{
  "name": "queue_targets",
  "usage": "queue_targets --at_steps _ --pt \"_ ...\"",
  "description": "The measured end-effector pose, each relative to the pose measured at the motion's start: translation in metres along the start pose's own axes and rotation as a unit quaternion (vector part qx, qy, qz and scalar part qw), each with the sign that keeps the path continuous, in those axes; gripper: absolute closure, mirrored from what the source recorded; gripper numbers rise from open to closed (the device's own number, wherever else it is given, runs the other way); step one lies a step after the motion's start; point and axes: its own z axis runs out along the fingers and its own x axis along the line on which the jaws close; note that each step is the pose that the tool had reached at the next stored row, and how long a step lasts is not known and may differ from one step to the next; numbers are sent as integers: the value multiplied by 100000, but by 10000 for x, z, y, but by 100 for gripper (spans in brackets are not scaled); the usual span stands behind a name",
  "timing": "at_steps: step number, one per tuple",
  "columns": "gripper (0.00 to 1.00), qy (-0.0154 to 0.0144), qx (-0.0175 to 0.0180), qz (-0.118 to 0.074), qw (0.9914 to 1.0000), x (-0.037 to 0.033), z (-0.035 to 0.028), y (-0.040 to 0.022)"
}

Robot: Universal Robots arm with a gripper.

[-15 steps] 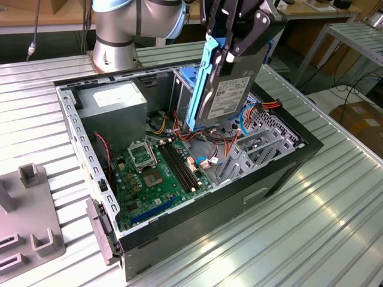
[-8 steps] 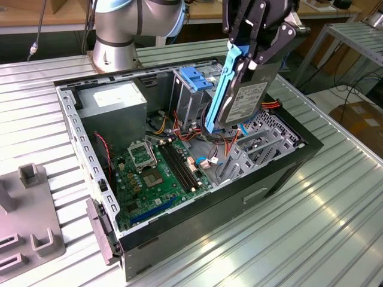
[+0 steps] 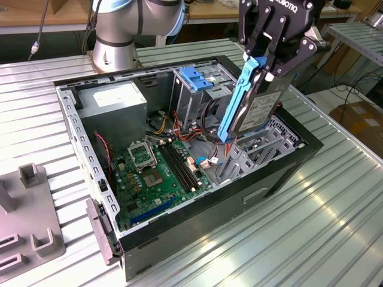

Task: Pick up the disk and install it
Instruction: 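Insert the disk into the insertion slot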

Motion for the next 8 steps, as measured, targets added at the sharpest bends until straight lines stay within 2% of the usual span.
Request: queue_targets --at_steps 2,4,6,7,8 --pt "63 9 2 -11 100000 23 16 -79" --pt "63 86 2 -9 100000 39 44 -224" --pt "63 127 4 -4 100000 43 57 -292" --pt "63 178 9 -7 100000 44 70 -353" --pt "63 267 6 -11 100000 43 77 -385"
